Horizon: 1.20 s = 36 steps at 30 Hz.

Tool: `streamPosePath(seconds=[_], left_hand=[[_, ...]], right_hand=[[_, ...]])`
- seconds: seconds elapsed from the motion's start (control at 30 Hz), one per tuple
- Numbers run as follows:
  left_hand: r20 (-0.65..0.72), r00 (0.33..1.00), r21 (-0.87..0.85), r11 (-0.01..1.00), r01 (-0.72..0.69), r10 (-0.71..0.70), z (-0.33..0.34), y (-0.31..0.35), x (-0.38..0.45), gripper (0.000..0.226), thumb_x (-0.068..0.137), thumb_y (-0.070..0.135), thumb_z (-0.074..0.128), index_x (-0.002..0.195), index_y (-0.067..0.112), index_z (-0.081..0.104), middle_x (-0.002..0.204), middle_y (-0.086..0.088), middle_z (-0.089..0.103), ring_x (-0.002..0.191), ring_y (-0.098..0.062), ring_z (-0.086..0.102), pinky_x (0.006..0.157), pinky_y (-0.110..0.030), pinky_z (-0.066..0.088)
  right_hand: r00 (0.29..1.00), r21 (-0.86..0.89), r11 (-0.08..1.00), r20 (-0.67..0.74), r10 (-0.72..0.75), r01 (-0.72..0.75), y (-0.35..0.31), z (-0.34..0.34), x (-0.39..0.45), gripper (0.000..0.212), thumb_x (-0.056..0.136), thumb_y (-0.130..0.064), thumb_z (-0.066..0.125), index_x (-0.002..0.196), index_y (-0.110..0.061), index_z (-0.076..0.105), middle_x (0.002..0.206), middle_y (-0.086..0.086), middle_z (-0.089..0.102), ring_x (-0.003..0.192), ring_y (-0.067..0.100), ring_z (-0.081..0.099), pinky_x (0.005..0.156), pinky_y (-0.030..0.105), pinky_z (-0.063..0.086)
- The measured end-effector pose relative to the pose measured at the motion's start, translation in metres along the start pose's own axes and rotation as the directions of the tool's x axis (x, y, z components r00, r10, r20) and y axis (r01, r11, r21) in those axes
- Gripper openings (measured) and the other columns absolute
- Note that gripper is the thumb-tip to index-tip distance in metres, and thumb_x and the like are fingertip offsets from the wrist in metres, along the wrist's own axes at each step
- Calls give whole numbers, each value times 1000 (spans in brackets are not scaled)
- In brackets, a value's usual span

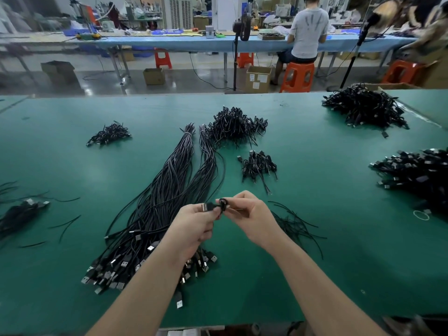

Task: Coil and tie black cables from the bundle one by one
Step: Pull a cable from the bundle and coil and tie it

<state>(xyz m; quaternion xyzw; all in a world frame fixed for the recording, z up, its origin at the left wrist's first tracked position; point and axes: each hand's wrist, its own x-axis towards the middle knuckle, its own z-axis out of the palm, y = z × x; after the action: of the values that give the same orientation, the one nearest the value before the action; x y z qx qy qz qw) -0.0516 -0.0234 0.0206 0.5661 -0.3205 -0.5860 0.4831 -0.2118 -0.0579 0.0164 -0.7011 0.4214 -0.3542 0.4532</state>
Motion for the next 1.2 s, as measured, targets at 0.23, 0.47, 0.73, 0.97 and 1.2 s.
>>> streamPosePath(seconds=[0.23,0.47,0.73,0.97,1.2], left_hand=[[199,609,811,219,-542,768,7,-2,-11,4,93,6,68,89,7,67,87,3,65,68,-17,61,62,-29,52],[224,592,828,169,-534,774,9,-8,-8,5,95,10,66,93,6,68,88,0,64,68,-21,61,60,-36,53],[-242,859,535,801,-269,451,25,-17,-4,19,95,14,65,78,22,64,70,9,66,64,-4,60,56,-10,43],[-295,944,180,979,-94,145,26,-11,-1,19,97,12,64,79,11,70,67,2,66,43,-11,47,43,-23,41],[39,566,796,317,-515,823,19,-9,-12,4,94,2,65,92,6,67,89,0,65,71,-15,59,67,-23,48]], right_hand=[[910,371,831,153,385,-414,-2,-5,4,30,100,-35,58,83,-16,73,67,-2,59,59,12,57,57,26,50],[944,430,841,190,271,-328,0,-9,3,17,97,-23,64,102,-15,78,83,2,67,73,12,54,72,27,46],[972,446,872,-20,235,-202,2,5,2,21,91,-3,68,107,-13,77,92,1,70,73,2,59,67,18,49],[967,470,854,-2,253,-223,10,7,-2,24,92,1,65,111,-9,74,99,8,77,89,15,70,86,24,56],[870,489,725,181,459,-485,0,-5,5,37,95,-46,62,80,-13,71,69,2,58,56,16,54,53,28,49]])
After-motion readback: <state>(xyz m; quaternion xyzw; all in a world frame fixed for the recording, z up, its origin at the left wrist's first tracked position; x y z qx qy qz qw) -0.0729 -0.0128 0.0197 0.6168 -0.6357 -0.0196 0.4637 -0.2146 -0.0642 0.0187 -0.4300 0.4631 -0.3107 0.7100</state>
